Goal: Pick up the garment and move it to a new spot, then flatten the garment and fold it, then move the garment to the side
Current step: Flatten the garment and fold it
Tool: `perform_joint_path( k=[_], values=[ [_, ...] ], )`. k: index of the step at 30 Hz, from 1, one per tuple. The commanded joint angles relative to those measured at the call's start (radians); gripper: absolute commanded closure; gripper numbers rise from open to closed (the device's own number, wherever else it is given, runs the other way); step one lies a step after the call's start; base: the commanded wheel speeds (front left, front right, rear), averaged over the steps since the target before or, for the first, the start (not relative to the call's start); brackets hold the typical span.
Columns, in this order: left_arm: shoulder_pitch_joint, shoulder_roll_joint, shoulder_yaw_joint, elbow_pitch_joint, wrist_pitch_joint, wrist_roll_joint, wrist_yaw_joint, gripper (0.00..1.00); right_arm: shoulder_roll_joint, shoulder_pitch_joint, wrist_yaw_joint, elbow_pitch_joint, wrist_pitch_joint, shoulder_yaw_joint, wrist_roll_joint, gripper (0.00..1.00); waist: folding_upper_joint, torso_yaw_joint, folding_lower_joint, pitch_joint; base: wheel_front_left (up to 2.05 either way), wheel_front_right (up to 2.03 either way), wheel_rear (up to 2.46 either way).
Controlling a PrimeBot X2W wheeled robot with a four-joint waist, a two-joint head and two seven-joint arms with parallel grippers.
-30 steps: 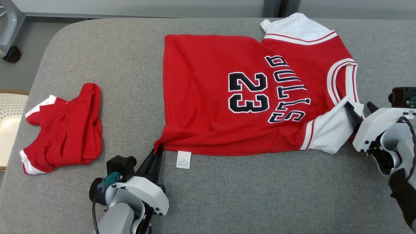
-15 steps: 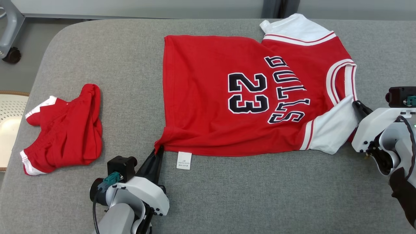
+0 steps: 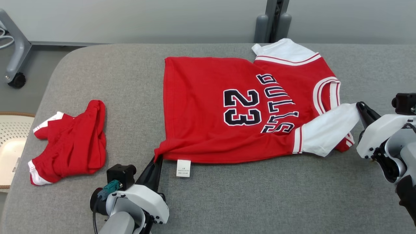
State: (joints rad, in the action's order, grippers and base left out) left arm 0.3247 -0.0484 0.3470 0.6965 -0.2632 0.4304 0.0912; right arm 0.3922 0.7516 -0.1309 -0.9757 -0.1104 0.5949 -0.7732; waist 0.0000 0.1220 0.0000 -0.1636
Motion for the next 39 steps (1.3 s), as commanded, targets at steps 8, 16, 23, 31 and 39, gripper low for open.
perform_joint_path(
  k=[8,16,23,31,39],
  values=[
    [-0.061,-0.004,0.007,-0.030,-0.001,0.012,-0.021,1.00,0.051,-0.116,0.000,0.111,-0.040,-0.018,-0.126,1.00,0.0000,-0.010,0.0000,0.131,0.00,0.00,0.00],
    [-0.094,-0.004,-0.005,-0.108,-0.001,0.001,-0.030,1.00,0.082,-0.209,0.000,0.256,-0.060,-0.076,-0.253,1.00,0.0000,-0.017,0.0000,0.195,0.00,0.00,0.00],
    [-0.070,-0.004,-0.024,-0.206,-0.001,-0.048,-0.047,1.00,0.108,-0.214,0.000,0.372,-0.079,-0.128,-0.294,1.00,0.0000,-0.028,0.0000,0.230,0.00,0.00,0.00],
    [-0.014,-0.004,-0.024,-0.268,-0.001,-0.082,-0.070,1.00,0.113,-0.148,0.000,0.397,-0.097,-0.160,-0.230,1.00,0.0000,-0.036,0.0000,0.274,0.00,0.00,0.00],
    [0.154,-0.012,-0.047,-0.212,-0.001,-0.124,-0.031,1.00,0.090,0.003,0.000,0.367,-0.087,-0.185,-0.130,1.00,0.0000,-0.041,0.0000,0.305,0.00,0.00,0.00]
  ],
)
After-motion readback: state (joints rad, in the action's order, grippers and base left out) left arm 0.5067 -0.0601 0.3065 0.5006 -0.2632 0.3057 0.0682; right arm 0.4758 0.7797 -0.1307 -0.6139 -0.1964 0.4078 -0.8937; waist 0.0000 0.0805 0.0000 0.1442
